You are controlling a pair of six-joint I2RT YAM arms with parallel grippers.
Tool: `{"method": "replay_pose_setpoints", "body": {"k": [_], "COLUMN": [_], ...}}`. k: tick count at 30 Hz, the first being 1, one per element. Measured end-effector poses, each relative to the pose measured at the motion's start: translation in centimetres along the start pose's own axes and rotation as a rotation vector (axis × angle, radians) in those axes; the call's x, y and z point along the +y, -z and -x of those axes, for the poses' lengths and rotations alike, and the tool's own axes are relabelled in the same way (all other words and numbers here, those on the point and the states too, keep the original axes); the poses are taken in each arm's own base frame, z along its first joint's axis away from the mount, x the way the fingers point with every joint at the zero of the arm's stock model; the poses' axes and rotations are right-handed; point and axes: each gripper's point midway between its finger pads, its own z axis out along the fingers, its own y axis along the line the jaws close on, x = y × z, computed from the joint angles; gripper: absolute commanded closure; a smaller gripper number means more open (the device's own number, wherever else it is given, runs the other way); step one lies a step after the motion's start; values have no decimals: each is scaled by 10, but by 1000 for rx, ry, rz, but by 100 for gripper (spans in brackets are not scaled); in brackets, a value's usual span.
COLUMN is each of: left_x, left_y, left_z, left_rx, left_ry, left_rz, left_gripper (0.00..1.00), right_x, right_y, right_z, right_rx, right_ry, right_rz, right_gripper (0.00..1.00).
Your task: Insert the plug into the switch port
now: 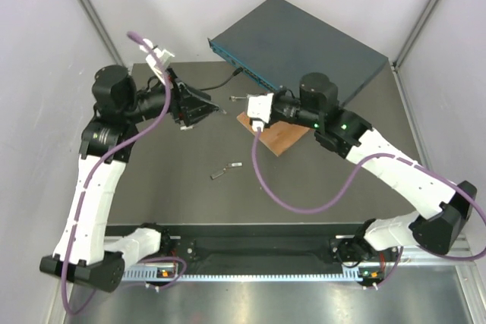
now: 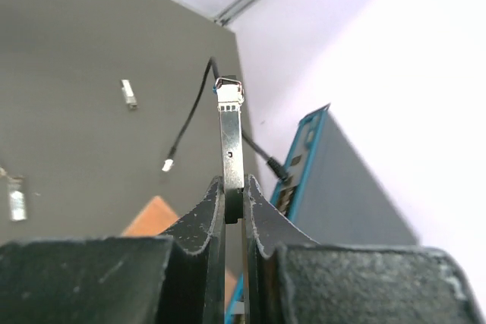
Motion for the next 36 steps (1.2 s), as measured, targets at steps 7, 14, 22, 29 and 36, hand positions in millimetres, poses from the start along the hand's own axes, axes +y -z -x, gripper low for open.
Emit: {"method": "replay_pose_setpoints", "body": {"k": [7, 14, 22, 29, 36], "left_x": [20, 11, 11, 31, 31], "left_y": [-7, 5, 1, -3, 18], "left_z": [-38, -47, -48, -61, -48], "left_rx": [178, 153, 164, 211, 147], "left_ry": [16, -110, -140, -195, -592], "left_rz": [-21, -38, -72, -38, 31], "left_gripper": [48, 41, 40, 38, 37], "right_x": [2, 10, 36, 30, 23], "right_y": [5, -1, -10, -8, -14], "right_z": [13, 11, -3, 8, 25], "right_rx": [-54, -64, -39, -49, -12], "right_ry": [221, 329, 488, 512, 199], "right_rz": [18, -28, -54, -75, 101], "right_gripper": [100, 100, 100, 100, 100]}}
